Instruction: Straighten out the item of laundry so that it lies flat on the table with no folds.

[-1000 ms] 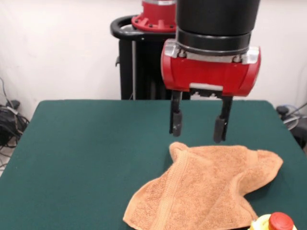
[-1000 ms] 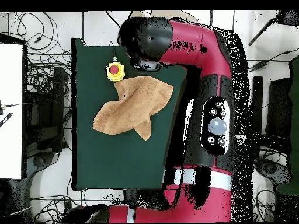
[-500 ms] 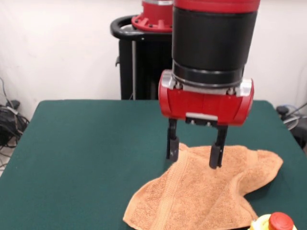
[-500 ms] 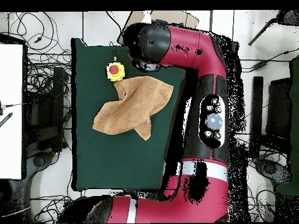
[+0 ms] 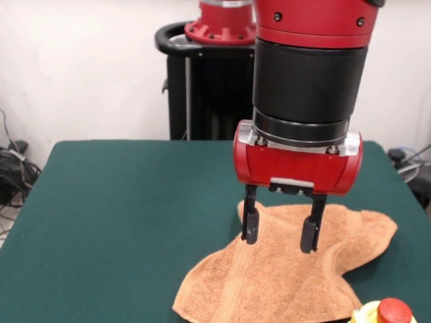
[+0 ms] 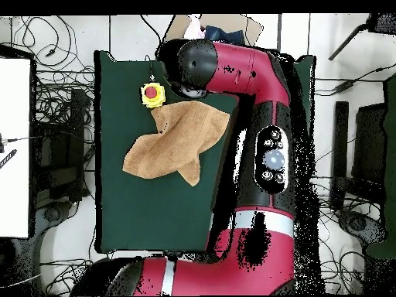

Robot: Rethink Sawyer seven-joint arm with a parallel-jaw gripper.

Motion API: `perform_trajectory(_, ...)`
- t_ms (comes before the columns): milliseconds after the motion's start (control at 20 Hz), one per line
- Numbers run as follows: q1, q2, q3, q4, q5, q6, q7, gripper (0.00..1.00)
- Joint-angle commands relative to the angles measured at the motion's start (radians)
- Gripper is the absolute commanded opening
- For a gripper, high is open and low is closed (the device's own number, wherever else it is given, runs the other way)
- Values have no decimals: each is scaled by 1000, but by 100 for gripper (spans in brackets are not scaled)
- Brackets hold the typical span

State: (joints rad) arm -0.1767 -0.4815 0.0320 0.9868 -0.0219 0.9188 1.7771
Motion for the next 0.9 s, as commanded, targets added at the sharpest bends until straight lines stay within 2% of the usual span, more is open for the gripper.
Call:
perform_trajectory(50, 14, 28, -43, 104, -39, 0, 174, 100)
perform_trajectory(150, 12, 27, -50, 83, -34, 23, 174, 100)
perform_trajectory(300, 50, 2, -87, 110, -22, 14, 252, 100)
perform_trajectory(500, 58, -3, -85, 127, 13, 36, 255, 100)
perform_trajectory(750, 69, -21, -109, 140, 10, 23, 245, 100)
perform_trajectory(900, 74, -34, -132, 172, 46, 34, 319, 100)
